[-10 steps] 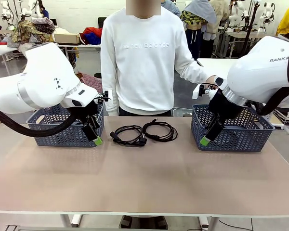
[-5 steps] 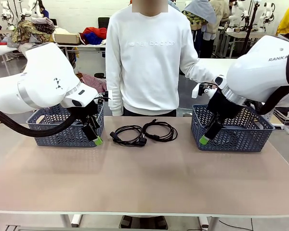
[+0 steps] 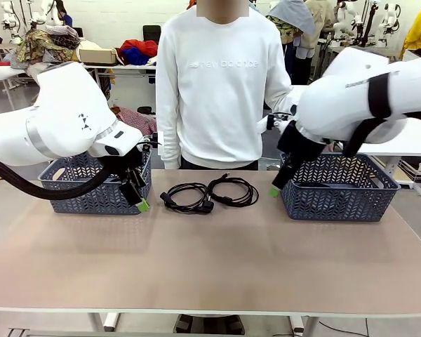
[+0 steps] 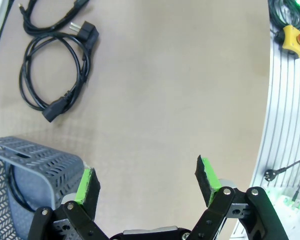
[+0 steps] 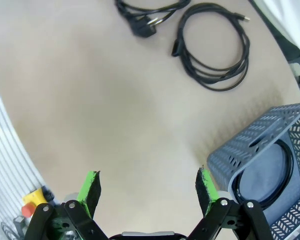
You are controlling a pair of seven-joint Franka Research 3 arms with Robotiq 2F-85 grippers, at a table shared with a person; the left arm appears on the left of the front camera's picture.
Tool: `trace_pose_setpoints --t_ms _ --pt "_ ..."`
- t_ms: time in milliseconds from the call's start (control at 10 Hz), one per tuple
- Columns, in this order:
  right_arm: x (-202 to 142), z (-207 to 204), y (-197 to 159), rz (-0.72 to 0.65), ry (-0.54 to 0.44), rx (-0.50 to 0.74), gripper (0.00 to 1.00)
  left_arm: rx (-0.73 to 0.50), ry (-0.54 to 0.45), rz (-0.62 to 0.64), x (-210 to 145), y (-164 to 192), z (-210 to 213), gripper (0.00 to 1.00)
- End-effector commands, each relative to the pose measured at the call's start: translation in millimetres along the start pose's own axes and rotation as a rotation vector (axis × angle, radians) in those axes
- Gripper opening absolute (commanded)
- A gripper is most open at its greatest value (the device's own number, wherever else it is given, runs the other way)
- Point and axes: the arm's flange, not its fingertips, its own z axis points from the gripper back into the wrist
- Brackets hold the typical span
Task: Organize the cables according to human instructions.
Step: Pick up a bundle of cables and place it in the basket indicated by the human.
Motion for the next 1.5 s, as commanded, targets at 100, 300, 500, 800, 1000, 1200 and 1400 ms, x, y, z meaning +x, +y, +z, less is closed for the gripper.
trace_pose_setpoints --t_ms 100,300,500,800,1000,1200,1400 --pt "44.6 -24.4 -1.9 -0.048 0.05 -0.086 1.0 -0.002 0.003 -0.001 -1.8 1.5 1.8 1.0" --pt "64.9 -38.9 -3.9 -0.064 0.066 -0.096 1.0 -0.002 0.003 -0.001 -1.8 1.5 1.8 1.0" --pt "73.1 -46.2 -4.0 -0.069 0.085 -0.103 1.0 -0.002 0.003 -0.001 -1.8 1.5 1.8 1.0" --pt "65.1 -47.6 -2.9 -0.046 0.062 -0.074 1.0 -0.002 0.003 -0.001 -1.8 1.5 1.8 1.0" --pt "65.1 -47.6 -2.9 -0.046 0.062 -0.074 1.0 -0.002 0.003 -0.001 -1.8 1.5 1.8 1.0" --pt "65.1 -47.6 -2.9 -0.046 0.062 -0.074 1.0 -0.002 0.003 -0.001 -1.8 1.5 1.8 1.0" --pt "68.5 -49.5 -3.5 -0.046 0.066 -0.078 1.0 -0.002 0.003 -0.001 -1.8 1.5 1.8 1.0"
